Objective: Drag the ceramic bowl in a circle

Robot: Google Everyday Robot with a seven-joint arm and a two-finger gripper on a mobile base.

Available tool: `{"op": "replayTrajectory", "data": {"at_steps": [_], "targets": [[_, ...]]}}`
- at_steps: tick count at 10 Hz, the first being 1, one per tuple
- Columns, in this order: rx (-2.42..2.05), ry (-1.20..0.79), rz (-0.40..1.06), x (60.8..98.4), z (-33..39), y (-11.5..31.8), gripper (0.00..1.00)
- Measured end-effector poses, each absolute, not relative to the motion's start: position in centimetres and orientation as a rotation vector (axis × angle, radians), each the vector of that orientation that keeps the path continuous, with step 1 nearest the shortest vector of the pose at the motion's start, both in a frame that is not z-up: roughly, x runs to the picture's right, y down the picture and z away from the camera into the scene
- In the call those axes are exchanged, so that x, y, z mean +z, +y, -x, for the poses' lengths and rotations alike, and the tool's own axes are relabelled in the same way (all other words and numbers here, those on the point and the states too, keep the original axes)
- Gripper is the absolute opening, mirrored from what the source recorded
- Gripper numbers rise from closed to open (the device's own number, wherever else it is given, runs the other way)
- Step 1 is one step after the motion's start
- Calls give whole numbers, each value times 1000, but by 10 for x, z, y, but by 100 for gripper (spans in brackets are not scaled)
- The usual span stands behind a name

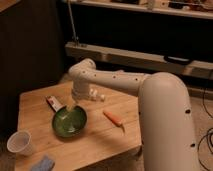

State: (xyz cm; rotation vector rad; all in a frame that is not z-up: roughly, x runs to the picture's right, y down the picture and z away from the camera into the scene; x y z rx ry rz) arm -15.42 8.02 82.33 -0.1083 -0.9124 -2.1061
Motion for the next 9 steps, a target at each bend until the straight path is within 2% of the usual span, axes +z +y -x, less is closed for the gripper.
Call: {"op": "replayTrajectory", "data": {"at_steps": [4,9], "targets": [[-2087,-900,103,823,152,81,80],[-1985,-907,197,841,138,120,80]]}}
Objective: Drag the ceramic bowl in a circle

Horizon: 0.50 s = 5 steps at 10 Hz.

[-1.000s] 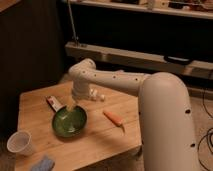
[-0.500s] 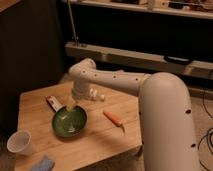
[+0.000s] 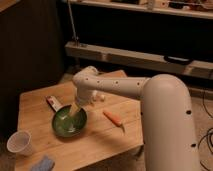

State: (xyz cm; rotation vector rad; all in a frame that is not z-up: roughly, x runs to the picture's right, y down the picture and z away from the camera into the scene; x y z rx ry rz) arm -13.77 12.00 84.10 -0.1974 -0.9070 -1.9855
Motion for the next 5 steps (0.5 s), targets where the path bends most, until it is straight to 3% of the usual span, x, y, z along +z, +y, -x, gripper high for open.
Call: {"op": "replayTrajectory", "data": {"at_steps": [5], "targets": [[-1883,-965,228,850,132,143,79]]}}
